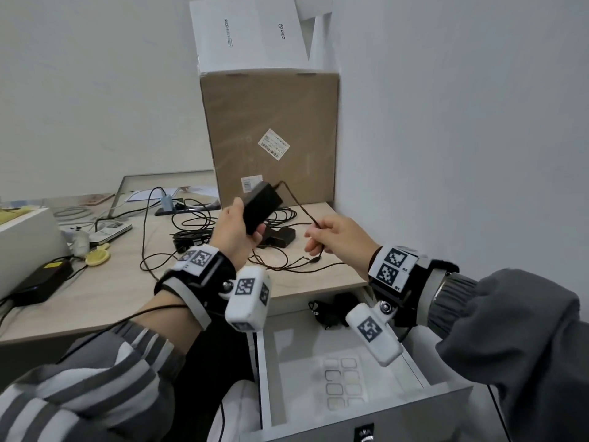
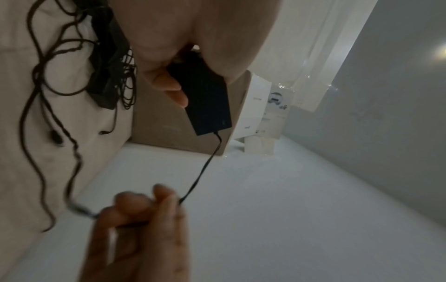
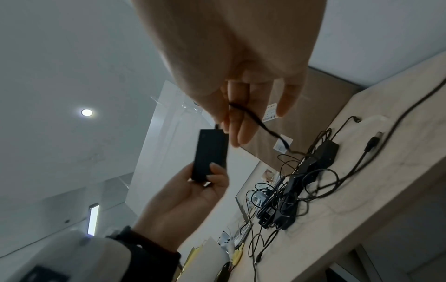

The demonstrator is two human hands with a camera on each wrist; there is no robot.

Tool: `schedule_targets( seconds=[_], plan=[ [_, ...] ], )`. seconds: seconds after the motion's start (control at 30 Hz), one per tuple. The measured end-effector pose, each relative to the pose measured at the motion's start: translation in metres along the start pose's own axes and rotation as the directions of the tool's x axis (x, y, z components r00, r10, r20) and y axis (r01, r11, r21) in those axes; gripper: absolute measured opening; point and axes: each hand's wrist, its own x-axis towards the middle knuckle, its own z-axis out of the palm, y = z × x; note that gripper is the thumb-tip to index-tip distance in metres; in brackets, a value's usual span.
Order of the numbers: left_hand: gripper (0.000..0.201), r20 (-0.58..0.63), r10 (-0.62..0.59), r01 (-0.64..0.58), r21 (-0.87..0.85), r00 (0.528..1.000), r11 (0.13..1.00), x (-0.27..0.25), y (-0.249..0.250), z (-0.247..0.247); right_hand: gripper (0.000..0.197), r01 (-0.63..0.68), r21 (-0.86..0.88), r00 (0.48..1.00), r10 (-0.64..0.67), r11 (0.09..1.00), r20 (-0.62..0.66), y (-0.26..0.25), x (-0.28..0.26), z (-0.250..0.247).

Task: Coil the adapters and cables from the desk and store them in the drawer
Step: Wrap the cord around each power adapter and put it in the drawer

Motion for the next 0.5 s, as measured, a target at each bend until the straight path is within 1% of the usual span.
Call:
schedule_targets(
  seconds=[0.1,0.2,0.27,0.33,0.43,0.5],
  plan=[
    [0.023,-0.028,0.084,-0.087,-0.097,0.996,0.992,0.004,0.027,-0.006,0.019,0.032,-0.057,0.999,-0.033,0.998,-0.020,-0.001,0.004,-0.007],
    [0.030,-0.080,0.191,-0.200,-0.121,0.978,0.972,0.006,0.044,-0.010,0.022,0.070,-0.142,0.985,-0.091,0.987,-0.149,-0.004,0.018,-0.024],
    [0.026,-0.100,0.224,-0.235,-0.116,0.969,0.965,0.003,0.045,-0.013,0.022,0.054,-0.152,0.970,-0.088,0.987,-0.227,-0.009,0.026,-0.038],
    [0.026,-0.110,0.231,-0.244,-0.122,0.967,0.962,0.003,0.043,-0.014,0.020,0.012,-0.185,0.975,-0.053,0.983,-0.217,-0.013,0.030,-0.049],
    [0.027,-0.120,0.251,-0.264,-0.103,0.960,0.959,0.002,0.045,-0.014,0.024,-0.070,-0.303,0.989,0.027,0.951,-0.142,-0.005,0.032,-0.056],
    [0.022,-0.105,0.247,-0.259,-0.126,0.963,0.958,0.000,0.046,-0.013,0.026,-0.098,-0.335,0.990,0.056,0.937,-0.132,0.003,0.033,-0.055]
  ],
)
